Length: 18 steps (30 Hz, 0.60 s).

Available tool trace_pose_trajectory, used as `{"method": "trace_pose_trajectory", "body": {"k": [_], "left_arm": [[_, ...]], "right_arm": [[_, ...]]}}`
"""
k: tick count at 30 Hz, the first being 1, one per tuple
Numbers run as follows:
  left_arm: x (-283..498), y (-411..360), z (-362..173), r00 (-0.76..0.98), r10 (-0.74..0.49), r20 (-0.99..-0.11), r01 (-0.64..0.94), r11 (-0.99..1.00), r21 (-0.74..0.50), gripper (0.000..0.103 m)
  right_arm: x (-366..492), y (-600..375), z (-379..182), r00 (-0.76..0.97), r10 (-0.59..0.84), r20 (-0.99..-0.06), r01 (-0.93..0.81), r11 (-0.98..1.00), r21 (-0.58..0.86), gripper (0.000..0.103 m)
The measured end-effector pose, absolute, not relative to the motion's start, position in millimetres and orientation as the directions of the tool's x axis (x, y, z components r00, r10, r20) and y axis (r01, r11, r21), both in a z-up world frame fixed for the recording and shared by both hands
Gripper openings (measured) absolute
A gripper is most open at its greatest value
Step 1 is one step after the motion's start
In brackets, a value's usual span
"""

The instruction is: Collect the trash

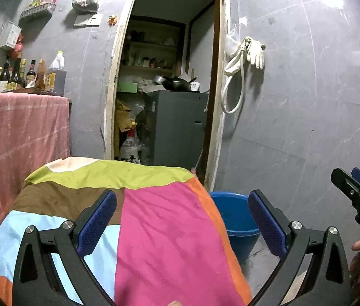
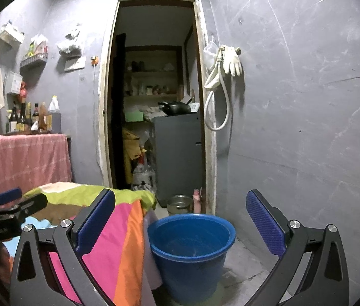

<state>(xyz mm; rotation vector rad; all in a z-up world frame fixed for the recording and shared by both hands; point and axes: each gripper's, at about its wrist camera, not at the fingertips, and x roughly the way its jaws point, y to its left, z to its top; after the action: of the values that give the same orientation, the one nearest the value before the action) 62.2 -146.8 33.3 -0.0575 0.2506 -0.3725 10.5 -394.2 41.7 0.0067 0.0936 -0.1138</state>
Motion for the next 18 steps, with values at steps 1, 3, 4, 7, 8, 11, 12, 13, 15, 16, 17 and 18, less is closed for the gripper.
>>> {"method": "trace_pose_trajectory", "body": {"k": [1,3,4,7,8,11,12,13,15,16,17,18], "left_arm": [[61,-147,31,0.902,-0.365,-0.231,0.351,0.931,-0.100,0.101],[58,-146,27,0.904,-0.359,-0.232,0.344,0.933,-0.101,0.101],[56,-145,24,0.907,-0.353,-0.228,0.339,0.935,-0.102,0.101],[48,-144,16,0.918,-0.334,-0.215,0.320,0.943,-0.097,0.101],[47,-143,14,0.920,-0.329,-0.215,0.316,0.944,-0.093,0.101],[41,-142,9,0.923,-0.321,-0.214,0.311,0.947,-0.080,0.101],[39,-143,8,0.923,-0.320,-0.214,0.312,0.947,-0.074,0.101],[38,-143,6,0.925,-0.315,-0.214,0.307,0.949,-0.071,0.101],[37,-142,3,0.922,-0.316,-0.223,0.308,0.949,-0.073,0.101],[37,-142,2,0.922,-0.314,-0.225,0.305,0.949,-0.075,0.101],[37,-142,1,0.924,-0.308,-0.226,0.298,0.951,-0.076,0.101],[36,-142,1,0.925,-0.307,-0.226,0.297,0.952,-0.076,0.101]], "right_arm": [[9,-394,40,0.989,-0.114,-0.092,0.115,0.993,0.001,0.103],[6,-394,37,0.988,-0.126,-0.090,0.126,0.992,-0.003,0.103],[5,-394,36,0.987,-0.135,-0.089,0.135,0.991,-0.004,0.103],[0,-394,32,0.985,-0.155,-0.081,0.155,0.988,-0.006,0.103],[-2,-393,30,0.983,-0.164,-0.078,0.164,0.986,-0.015,0.103],[-9,-390,25,0.980,-0.188,-0.069,0.185,0.982,-0.046,0.103],[-12,-389,22,0.978,-0.197,-0.066,0.193,0.980,-0.057,0.103],[-13,-389,21,0.977,-0.200,-0.067,0.196,0.979,-0.061,0.103],[-16,-388,16,0.975,-0.208,-0.074,0.204,0.977,-0.061,0.103],[-16,-388,15,0.974,-0.214,-0.078,0.210,0.976,-0.062,0.103],[-17,-389,13,0.972,-0.218,-0.082,0.214,0.975,-0.061,0.103],[-17,-389,12,0.971,-0.223,-0.087,0.219,0.974,-0.060,0.103]]}}
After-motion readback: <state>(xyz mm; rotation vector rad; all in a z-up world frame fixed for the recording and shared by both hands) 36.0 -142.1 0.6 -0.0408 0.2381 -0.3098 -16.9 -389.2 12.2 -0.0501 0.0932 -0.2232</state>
